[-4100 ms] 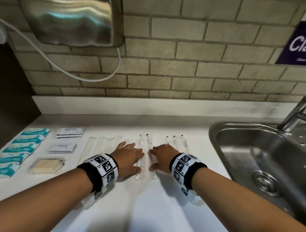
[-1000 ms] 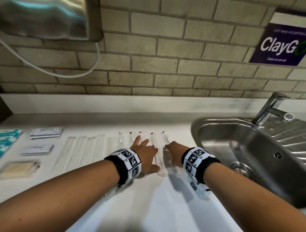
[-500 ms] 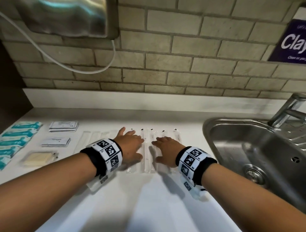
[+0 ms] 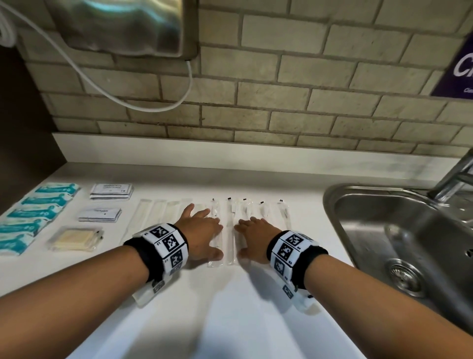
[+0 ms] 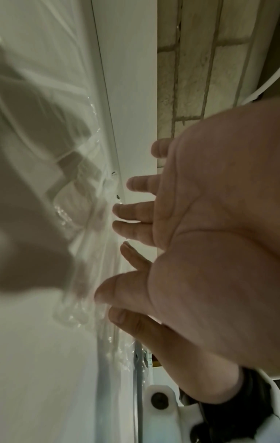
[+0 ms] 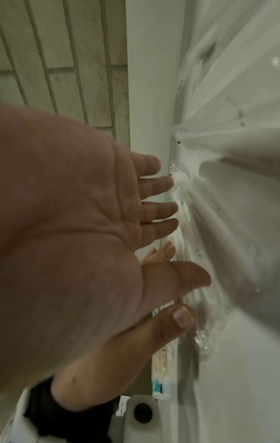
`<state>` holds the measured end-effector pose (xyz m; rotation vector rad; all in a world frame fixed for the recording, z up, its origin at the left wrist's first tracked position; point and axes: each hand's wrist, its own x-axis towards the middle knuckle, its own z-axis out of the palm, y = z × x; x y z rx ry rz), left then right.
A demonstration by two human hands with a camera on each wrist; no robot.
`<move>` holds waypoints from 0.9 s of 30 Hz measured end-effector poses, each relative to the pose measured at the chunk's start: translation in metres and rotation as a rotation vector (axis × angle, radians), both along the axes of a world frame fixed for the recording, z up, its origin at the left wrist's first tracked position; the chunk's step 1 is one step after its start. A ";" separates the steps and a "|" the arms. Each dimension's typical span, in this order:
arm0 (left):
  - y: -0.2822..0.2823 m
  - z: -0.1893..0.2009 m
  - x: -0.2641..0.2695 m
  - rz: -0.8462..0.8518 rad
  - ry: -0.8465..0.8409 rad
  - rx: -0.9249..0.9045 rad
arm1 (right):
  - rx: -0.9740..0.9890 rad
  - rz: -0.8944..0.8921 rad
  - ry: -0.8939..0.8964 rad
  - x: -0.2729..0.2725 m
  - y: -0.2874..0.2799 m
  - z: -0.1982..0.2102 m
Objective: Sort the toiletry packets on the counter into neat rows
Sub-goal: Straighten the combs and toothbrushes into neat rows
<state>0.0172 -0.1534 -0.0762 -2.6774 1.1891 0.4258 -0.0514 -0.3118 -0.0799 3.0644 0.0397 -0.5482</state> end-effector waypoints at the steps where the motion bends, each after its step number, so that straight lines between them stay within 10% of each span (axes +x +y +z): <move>1: -0.002 0.001 0.001 -0.001 -0.005 -0.010 | 0.001 -0.005 -0.008 0.000 -0.001 0.002; 27: -0.088 0.003 -0.035 -0.202 -0.052 0.028 | -0.084 -0.303 -0.005 -0.033 -0.071 0.026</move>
